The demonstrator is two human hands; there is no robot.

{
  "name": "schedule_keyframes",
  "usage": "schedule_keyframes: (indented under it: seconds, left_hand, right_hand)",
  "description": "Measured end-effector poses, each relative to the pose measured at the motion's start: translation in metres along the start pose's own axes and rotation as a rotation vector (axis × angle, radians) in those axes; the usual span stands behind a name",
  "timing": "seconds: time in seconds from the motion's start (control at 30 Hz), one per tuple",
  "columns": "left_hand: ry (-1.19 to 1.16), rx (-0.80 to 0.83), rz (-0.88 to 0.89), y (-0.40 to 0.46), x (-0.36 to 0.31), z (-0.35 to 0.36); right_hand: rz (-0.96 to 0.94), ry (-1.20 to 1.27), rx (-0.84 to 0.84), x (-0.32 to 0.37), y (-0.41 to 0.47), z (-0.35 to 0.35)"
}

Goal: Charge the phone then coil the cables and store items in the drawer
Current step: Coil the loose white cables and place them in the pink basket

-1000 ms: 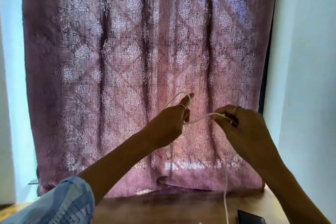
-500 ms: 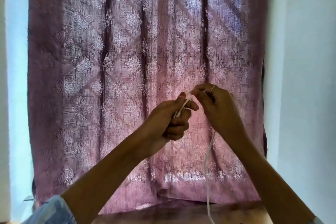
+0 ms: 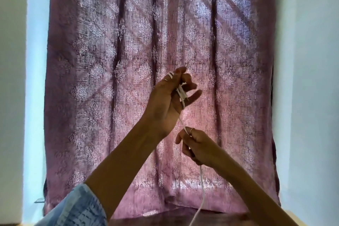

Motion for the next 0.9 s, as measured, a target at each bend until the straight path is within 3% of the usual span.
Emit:
schedule_keyframes:
  seconds: [0.1,0.17,0.33,0.47,0.6,0.7,0.77,0.9]
  left_hand:
    - [0.065,-0.089,0.085,0.007,-0.01,-0.019]
    - [0.228,-0.121,0.177,0.009,-0.018,-0.03]
    - [1.03,-0.13,0.466,-0.001,-0.032,-0.032]
    - [1.279,-0.056,0.379,-0.003,-0.015,-0.032]
    - [1.249,0.086,0.087,-0.013,0.017,-0.04]
    - [0.964,0.101,-0.134,-0.029,0.037,-0.044]
    - [0.787,0.085,-0.209,-0.037,0.042,-0.041]
    - [0.698,0.162,-0.302,-0.053,0.049,-0.03]
  right_hand:
    - [-0.037,-0.107,0.039,0.006,-0.006,0.0]
    - [-0.089,-0.212,0.029,0.014,-0.01,-0.004]
    - [-0.258,-0.332,-0.17,0.05,-0.019,-0.031]
    - [-0.356,-0.382,-0.309,0.082,-0.027,-0.052]
    - [-0.439,-0.392,-0.396,0.102,-0.033,-0.066]
    - [-0.468,-0.346,-0.413,0.108,-0.034,-0.071]
    - [-0.499,-0.375,-0.431,0.113,-0.033,-0.072]
    - [-0.494,-0.337,-0.395,0.107,-0.023,-0.068]
Point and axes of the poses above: each hand's wrist, its own y-axis towards the middle knuckle, its own z-axis out of the palm, x = y × z, the point moved 10 cm from there along y, towards the middle knuckle, and after that the axes turned 5 degrees about -x, right-handed, at the moved point
